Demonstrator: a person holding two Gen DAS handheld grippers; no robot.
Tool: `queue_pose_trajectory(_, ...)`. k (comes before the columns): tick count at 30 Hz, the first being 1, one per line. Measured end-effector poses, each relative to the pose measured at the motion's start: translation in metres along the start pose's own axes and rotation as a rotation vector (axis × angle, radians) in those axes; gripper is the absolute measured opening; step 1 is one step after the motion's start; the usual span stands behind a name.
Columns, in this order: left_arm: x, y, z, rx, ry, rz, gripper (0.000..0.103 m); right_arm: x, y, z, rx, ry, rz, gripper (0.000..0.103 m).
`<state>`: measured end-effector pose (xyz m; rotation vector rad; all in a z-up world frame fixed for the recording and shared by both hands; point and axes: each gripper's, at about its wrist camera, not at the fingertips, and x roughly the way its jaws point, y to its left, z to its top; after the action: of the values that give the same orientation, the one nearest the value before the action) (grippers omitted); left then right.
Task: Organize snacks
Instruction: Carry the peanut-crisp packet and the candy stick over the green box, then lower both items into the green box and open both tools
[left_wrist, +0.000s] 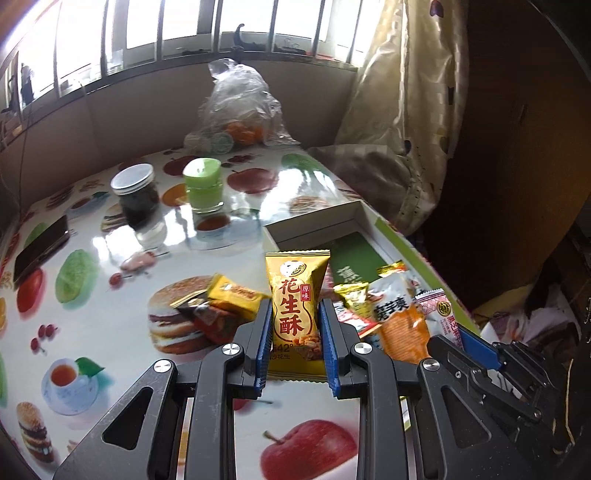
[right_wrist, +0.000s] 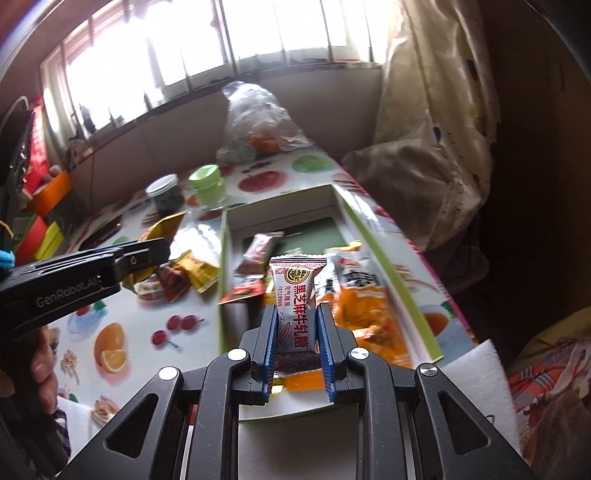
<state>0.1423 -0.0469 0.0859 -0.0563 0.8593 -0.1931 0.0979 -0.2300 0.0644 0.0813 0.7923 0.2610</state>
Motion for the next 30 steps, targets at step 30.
queue_pose_trajectory(30, 0.052, -0.034, -0.009, 0.012, 0.122, -0.072, 0.026, 0.025, -0.034, -0.007, 0.034, 0.041, -0.08, 0.02)
